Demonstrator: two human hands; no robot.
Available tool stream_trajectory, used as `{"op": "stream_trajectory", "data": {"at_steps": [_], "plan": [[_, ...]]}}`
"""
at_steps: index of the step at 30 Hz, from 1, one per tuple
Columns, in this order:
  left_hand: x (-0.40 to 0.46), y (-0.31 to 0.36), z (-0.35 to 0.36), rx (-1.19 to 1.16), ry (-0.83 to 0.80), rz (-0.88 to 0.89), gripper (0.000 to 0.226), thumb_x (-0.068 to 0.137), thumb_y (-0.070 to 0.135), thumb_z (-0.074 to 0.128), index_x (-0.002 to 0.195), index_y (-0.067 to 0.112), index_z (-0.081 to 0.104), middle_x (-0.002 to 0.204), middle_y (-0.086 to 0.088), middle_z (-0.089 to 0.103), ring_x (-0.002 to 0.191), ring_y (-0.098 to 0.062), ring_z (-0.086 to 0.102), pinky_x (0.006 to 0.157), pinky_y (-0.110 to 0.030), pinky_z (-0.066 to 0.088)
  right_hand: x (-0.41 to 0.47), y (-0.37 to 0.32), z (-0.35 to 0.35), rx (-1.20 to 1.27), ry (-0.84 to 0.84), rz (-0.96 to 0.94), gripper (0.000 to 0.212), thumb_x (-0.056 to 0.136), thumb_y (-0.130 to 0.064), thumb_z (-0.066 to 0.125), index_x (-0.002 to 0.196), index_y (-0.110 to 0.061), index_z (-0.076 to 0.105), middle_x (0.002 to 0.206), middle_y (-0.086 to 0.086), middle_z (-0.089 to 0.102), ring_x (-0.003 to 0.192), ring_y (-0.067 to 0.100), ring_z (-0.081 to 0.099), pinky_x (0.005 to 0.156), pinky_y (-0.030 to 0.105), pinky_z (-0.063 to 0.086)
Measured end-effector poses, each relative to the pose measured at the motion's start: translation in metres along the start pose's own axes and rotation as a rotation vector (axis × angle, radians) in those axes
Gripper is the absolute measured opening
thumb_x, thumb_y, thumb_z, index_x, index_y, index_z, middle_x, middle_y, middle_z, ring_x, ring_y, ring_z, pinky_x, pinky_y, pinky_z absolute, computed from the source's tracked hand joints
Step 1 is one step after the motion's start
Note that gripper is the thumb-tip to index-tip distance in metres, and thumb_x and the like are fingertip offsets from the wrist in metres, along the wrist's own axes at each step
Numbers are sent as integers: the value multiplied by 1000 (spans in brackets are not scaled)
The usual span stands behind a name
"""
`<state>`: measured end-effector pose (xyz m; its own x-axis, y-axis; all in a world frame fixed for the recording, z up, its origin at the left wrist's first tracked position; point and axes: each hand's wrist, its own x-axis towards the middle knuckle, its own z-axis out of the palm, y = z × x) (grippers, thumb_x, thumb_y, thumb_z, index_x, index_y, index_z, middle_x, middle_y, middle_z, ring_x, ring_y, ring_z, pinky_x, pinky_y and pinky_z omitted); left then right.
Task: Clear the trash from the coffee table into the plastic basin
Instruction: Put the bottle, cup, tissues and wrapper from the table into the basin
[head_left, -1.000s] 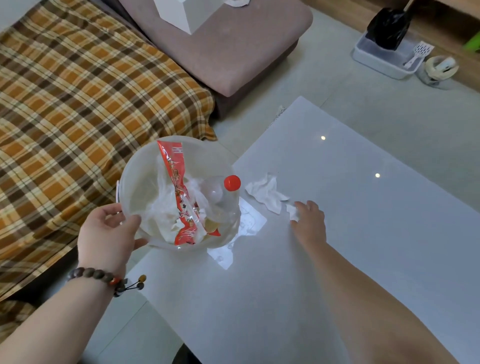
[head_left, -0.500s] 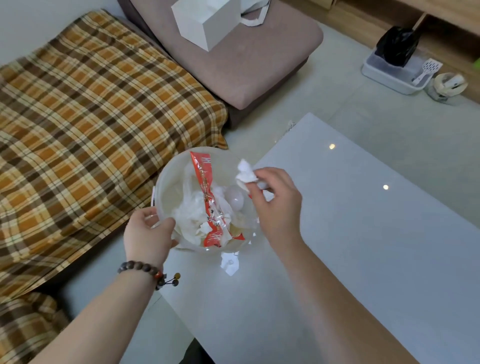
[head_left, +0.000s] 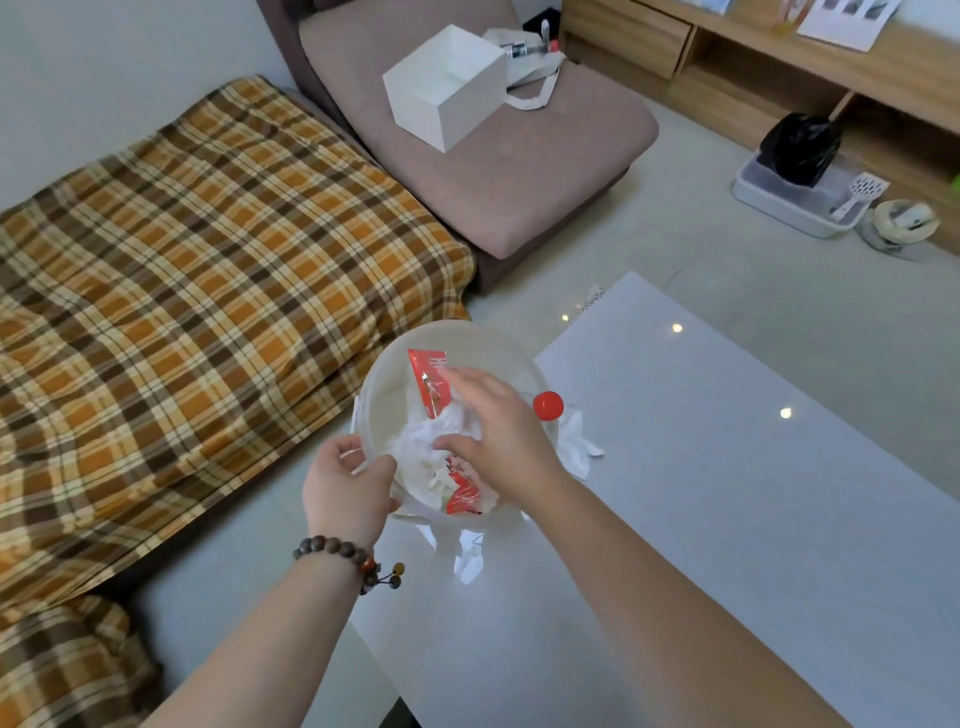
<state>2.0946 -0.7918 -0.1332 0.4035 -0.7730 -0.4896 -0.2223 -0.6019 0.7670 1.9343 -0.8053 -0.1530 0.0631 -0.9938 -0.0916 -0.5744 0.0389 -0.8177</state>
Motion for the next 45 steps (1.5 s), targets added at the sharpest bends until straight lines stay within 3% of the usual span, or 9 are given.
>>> {"op": "stream_trajectory", "data": {"at_steps": [5,8,17,23,27,31,36,41,45], "plan": [[15,-2,-6,8,49,-19,30,83,11,66,109,21,54,116,-6,66,84,-19,68,63,-37,59,-13,42,-35,122,261,37,58,79,-35,72,132,-30,49,130,-8,54,114,5,51,97,15,41],[26,-5,-12,-7,85,-34,32,84,11,66,114,16,56,114,-6,66,80,-18,68,59,-34,59,-19,99,-34,82,394,208,42,83,-26,68,124,-23,57,120,-1,58,107,15,57,93,28,47],[53,-32,-29,-36,134,-3,34,85,10,66,117,15,57,114,-7,68,90,-23,70,66,-37,58,-4,217,47,-373,-31,520,61,90,-19,58,145,-30,32,157,5,19,138,30,26,100,38,40],[53,-53,-42,-54,141,-9,30,86,8,65,115,14,58,103,-4,71,88,-23,70,63,-35,57,-4,230,72,-426,31,537,44,84,5,45,122,-14,58,127,8,51,115,28,45,79,31,44],[49,-59,-49,-70,163,-18,23,86,6,64,102,21,58,98,1,69,84,-18,69,50,-28,58,-10,200,63,-146,207,511,31,87,0,46,104,-13,68,103,0,61,90,13,63,68,9,40],[38,-53,-55,-92,168,-46,24,85,8,65,102,22,56,108,-6,68,87,-22,69,60,-35,57,-14,137,36,-2,346,381,25,89,-7,55,109,-16,66,95,2,64,86,19,60,70,22,40],[12,-36,-61,-76,150,-41,31,84,11,65,110,22,51,115,-7,65,88,-22,66,64,-37,59,-25,20,2,135,468,104,14,86,-27,64,100,-26,64,86,-14,64,80,1,56,65,4,37],[-19,-21,-63,-118,103,-40,28,83,8,62,108,17,53,115,-11,65,85,-26,67,74,-47,60,-31,-81,9,78,330,-216,13,85,-34,62,97,-31,61,77,-22,56,77,-4,50,67,7,36],[-37,-15,-68,-166,74,-28,31,83,6,61,112,14,54,113,-12,66,83,-27,68,76,-50,59,-30,-108,30,-72,-7,-179,39,85,-29,65,123,-22,58,121,0,63,114,16,52,94,33,46]]}}
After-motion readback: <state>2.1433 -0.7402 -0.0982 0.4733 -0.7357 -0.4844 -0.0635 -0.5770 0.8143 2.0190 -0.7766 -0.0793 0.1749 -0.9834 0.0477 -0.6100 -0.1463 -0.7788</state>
